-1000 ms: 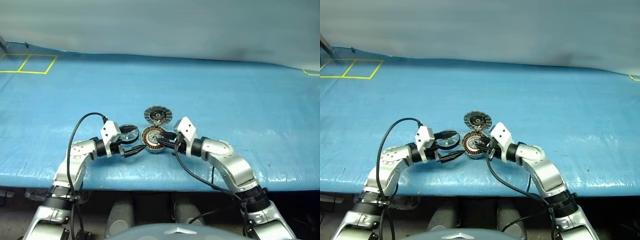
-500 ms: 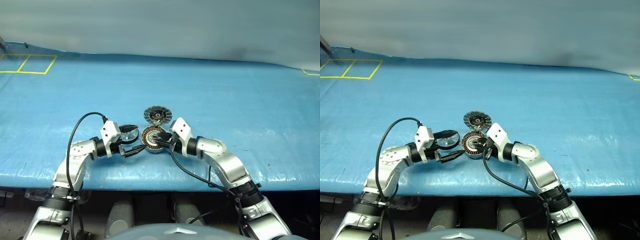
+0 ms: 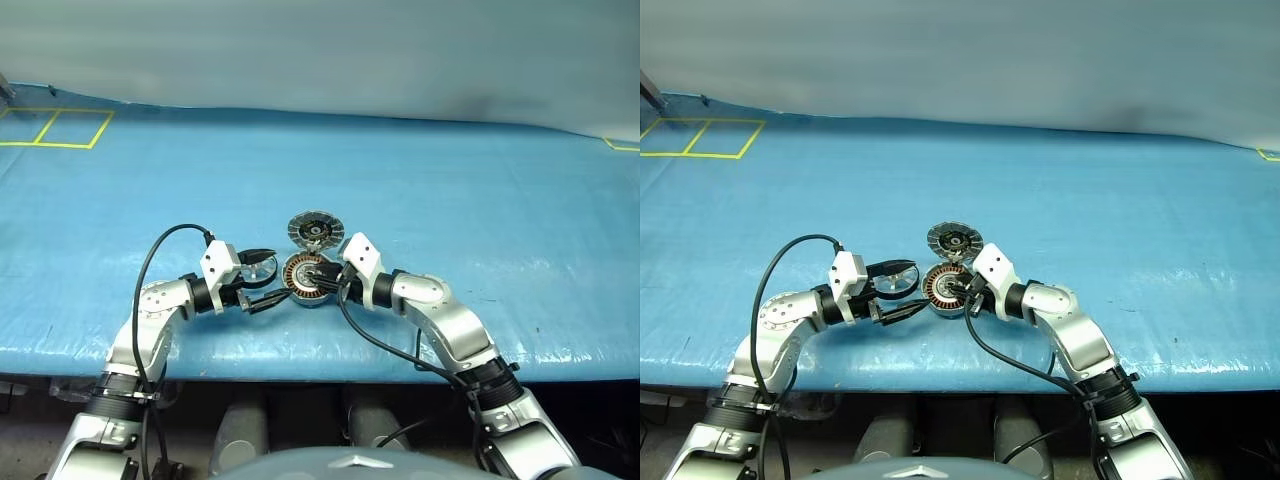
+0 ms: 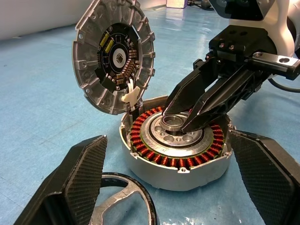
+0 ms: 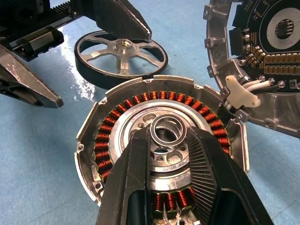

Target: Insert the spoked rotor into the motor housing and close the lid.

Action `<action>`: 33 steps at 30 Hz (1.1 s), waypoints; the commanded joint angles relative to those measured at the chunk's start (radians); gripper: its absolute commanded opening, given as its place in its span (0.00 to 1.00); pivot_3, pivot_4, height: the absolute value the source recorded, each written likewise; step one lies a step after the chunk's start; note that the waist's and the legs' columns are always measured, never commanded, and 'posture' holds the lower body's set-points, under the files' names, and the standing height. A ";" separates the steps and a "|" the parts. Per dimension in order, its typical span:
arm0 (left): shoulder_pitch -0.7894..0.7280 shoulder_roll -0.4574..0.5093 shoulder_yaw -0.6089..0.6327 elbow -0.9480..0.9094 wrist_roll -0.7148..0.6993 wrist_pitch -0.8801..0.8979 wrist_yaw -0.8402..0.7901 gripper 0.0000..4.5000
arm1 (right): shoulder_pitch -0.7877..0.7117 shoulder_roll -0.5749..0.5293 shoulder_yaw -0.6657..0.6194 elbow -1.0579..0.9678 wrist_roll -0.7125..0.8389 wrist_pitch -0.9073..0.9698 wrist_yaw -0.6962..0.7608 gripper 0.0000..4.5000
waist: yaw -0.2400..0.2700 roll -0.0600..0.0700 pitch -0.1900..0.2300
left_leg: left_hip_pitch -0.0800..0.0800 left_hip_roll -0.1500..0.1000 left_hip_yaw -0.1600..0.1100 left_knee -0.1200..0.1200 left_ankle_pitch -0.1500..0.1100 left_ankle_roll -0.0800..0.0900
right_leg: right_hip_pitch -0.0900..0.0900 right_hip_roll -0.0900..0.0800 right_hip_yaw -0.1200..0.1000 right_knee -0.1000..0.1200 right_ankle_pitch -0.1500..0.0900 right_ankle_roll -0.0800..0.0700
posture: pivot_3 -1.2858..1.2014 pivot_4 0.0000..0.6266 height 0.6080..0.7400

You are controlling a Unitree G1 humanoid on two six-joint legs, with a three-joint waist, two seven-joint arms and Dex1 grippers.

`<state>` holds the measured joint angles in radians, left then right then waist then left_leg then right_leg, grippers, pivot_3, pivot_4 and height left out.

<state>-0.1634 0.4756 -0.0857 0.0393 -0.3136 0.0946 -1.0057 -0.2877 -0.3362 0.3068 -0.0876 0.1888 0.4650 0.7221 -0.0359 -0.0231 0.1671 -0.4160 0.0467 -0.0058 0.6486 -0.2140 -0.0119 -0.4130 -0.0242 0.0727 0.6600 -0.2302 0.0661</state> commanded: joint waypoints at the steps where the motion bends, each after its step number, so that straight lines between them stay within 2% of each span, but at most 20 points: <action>1: -0.006 0.004 0.011 -0.027 -0.004 -0.021 -0.001 1.00 | -0.003 -0.001 -0.001 -0.035 -0.002 -0.013 0.006 0.17 | 0.000 0.000 0.000 | 0.000 0.000 0.000 0.000 0.000 0.000 | 0.000 0.000 0.000 0.000 0.000 0.000 | 0.52 0.24 1.00; 24: -0.015 0.001 0.007 -0.015 -0.001 -0.030 0.001 1.00 | 0.004 -0.006 0.010 -0.044 -0.009 -0.004 0.015 0.17 | 0.000 0.000 0.000 | 0.000 0.000 0.000 0.000 0.000 0.000 | 0.000 0.000 0.000 0.000 0.000 0.000 | 0.52 0.24 1.00; 26: -0.014 0.002 0.007 -0.015 -0.001 -0.030 0.001 1.00 | 0.004 -0.007 0.010 -0.046 -0.012 -0.005 0.013 0.35 | 0.000 0.000 0.000 | 0.000 0.000 0.000 0.000 0.000 0.000 | 0.000 0.000 0.000 0.000 0.000 0.000 | 0.52 0.24 1.00; 27: -0.015 0.002 0.008 -0.015 0.000 -0.030 0.002 1.00 | 0.004 -0.006 0.008 -0.049 -0.012 -0.007 0.012 0.38 | 0.000 0.000 0.000 | 0.000 0.000 0.000 0.000 0.000 0.000 | 0.000 0.000 0.000 0.000 0.000 0.000 | 0.52 0.24 1.00; 33: -0.015 0.002 0.007 -0.015 0.000 -0.029 0.002 1.00 | 0.002 -0.008 0.003 -0.064 -0.012 -0.010 0.011 0.38 | 0.000 0.000 0.000 | 0.000 0.000 0.000 0.000 0.000 0.000 | 0.000 0.000 0.000 0.000 0.000 0.000 | 0.52 0.24 1.00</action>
<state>-0.1682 0.4756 -0.0857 0.0395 -0.3130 0.0809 -1.0040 -0.2836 -0.3426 0.3210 -0.1074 0.1722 0.4654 0.7345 -0.0359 -0.0231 0.1671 -0.4160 0.0467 -0.0058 0.6484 -0.2141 -0.0119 -0.4130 -0.0242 0.0727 0.6599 -0.2303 0.0661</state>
